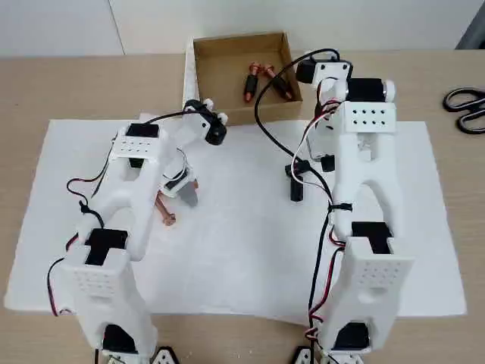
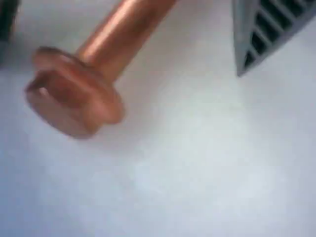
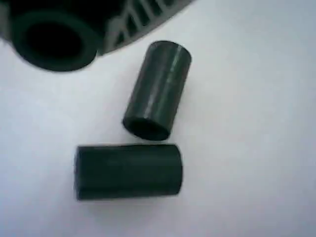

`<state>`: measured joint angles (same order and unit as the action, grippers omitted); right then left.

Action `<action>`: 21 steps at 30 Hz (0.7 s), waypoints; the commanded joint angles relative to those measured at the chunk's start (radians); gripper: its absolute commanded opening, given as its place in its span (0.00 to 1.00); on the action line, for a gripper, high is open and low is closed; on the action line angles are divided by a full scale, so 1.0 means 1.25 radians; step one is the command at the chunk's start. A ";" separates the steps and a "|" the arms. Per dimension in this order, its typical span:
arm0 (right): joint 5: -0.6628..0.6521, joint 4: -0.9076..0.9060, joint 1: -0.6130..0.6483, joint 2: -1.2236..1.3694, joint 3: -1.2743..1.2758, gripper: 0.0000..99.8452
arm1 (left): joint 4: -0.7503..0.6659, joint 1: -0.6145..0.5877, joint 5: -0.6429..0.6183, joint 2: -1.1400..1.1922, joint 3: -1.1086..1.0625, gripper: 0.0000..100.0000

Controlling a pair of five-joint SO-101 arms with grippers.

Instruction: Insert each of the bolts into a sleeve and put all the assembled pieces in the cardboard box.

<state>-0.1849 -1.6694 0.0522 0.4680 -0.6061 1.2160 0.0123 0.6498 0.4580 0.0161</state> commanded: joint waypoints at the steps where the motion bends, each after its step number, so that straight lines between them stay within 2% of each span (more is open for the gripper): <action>1: 0.006 -0.003 -0.009 -0.021 -0.028 0.00 | -0.021 -0.004 0.006 0.006 0.037 0.15; 9: 0.007 -0.002 -0.006 -0.003 -0.028 0.00 | -0.017 -0.004 0.002 0.000 0.037 0.10; 21: 0.007 -0.002 -0.006 -0.003 -0.028 0.00 | 0.101 0.042 0.001 -0.001 0.084 0.04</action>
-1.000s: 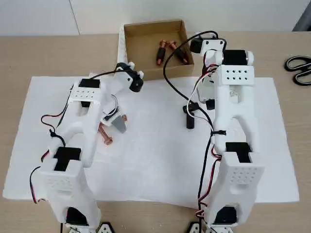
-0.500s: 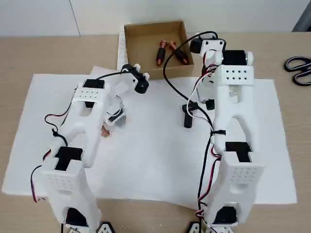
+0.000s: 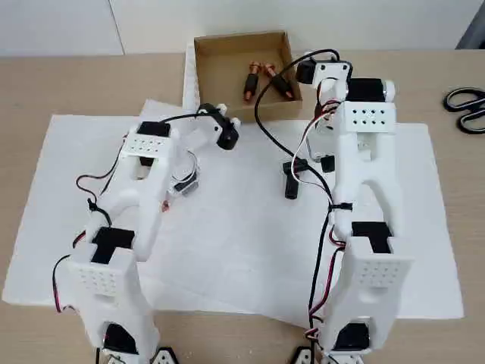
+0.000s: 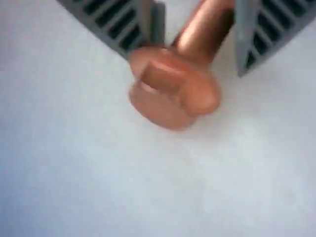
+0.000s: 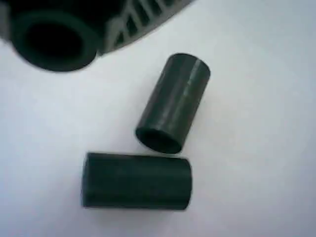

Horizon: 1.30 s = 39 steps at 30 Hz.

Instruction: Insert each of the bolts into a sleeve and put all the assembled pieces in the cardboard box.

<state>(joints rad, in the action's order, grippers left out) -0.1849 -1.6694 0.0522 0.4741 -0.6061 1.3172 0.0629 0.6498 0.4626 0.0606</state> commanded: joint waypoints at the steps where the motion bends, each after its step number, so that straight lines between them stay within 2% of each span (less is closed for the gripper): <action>1: 0.007 -0.002 -0.006 -0.008 -0.028 0.00 | 0.038 0.004 -0.004 -0.005 0.064 0.03; 7: 0.007 -0.003 -0.004 -0.008 -0.028 0.00 | 0.098 0.015 -0.010 -0.005 0.120 0.01; 15: 0.007 -0.003 -0.004 -0.008 -0.028 0.00 | 0.112 0.052 -0.054 -0.005 0.136 0.01; 21: 0.006 -0.003 -0.004 -0.012 -0.028 0.00 | 0.188 0.066 -0.145 -0.005 0.273 0.01; 29: 0.001 -0.002 -0.003 -0.014 -0.032 0.00 | 0.342 0.077 -0.306 -0.005 0.552 0.01; 33: 0.000 -0.003 -0.003 -0.015 -0.032 0.00 | 0.349 0.071 -0.363 -0.006 0.622 0.01; 39: 0.000 -0.006 -0.003 -0.136 -0.029 0.00 | 0.349 0.079 -0.371 -0.109 0.617 0.01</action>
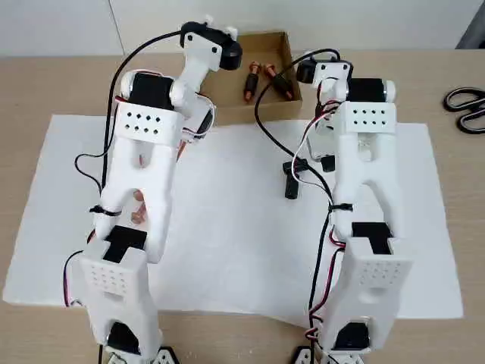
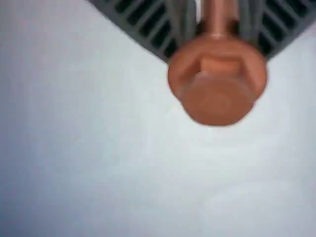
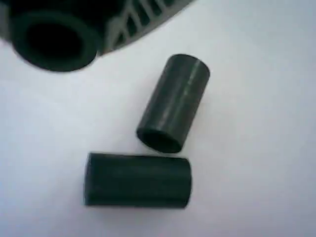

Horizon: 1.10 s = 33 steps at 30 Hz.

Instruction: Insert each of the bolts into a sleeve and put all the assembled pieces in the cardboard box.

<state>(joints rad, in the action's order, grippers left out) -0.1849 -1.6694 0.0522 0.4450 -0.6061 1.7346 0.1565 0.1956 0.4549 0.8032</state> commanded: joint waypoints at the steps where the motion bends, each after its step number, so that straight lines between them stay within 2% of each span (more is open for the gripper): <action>1: 0.000 -0.006 -0.003 -0.143 -0.028 0.00 | 0.015 0.004 -0.007 -0.139 0.010 0.01; 6: 0.001 -0.013 0.010 -0.282 -0.018 0.00 | 0.015 0.022 -0.007 -0.330 -0.110 0.01; 13: 0.000 -0.007 0.074 -0.504 0.166 0.00 | 0.006 0.126 -0.005 -0.560 -0.384 0.01; 19: 0.000 0.019 0.133 -0.672 0.293 0.00 | -0.123 0.150 -0.006 -0.697 -0.500 0.01; 27: 0.004 0.161 0.104 -0.765 0.497 0.00 | -0.296 0.142 -0.006 -0.789 -0.758 0.01; 33: 0.000 0.213 0.089 -0.812 0.587 0.00 | -0.457 0.034 -0.007 -0.867 -0.894 0.01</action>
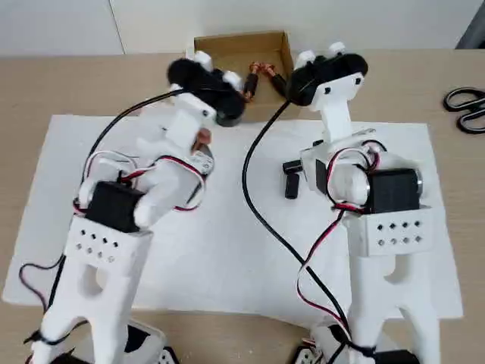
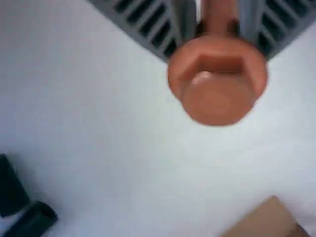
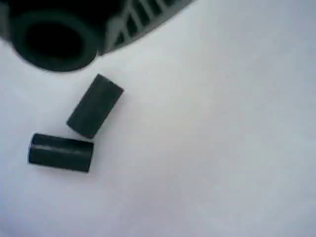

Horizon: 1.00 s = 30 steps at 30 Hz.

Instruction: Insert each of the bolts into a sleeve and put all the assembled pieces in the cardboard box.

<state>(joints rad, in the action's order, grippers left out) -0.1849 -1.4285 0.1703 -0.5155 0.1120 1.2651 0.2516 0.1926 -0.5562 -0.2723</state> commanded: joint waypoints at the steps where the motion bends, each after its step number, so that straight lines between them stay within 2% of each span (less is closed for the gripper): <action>1: 0.000 0.018 -0.003 -0.050 0.022 0.00 | -0.103 -0.056 -0.012 -0.072 -0.055 0.01; 6: 0.010 0.021 -0.002 -0.089 0.033 0.00 | -0.128 -0.097 -0.122 -0.135 -0.132 0.01; 9: 0.080 0.021 -0.002 -0.125 0.034 0.00 | -0.126 -0.104 -0.187 -0.162 -0.176 0.01; 14: 0.254 0.021 -0.002 -0.182 0.071 0.00 | -0.129 -0.104 -0.203 -0.226 -0.238 0.01; 18: 0.236 0.061 0.064 -0.219 0.167 0.00 | -0.152 -0.104 -0.203 -0.293 -0.279 0.01; 22: 0.193 0.159 0.105 -0.277 0.298 0.00 | -0.243 -0.108 -0.203 -0.339 -0.347 0.01; 26: 0.161 0.373 0.101 -0.338 0.468 0.00 | -0.320 -0.108 -0.203 -0.360 -0.433 0.01; 30: 0.136 0.581 0.105 -0.398 0.652 0.00 | -0.333 -0.106 -0.212 -0.360 -0.460 0.01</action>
<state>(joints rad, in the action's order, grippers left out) 0.0115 -0.8976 0.2977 -0.9513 0.8071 0.8846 0.1227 -0.0575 -0.9797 -0.8462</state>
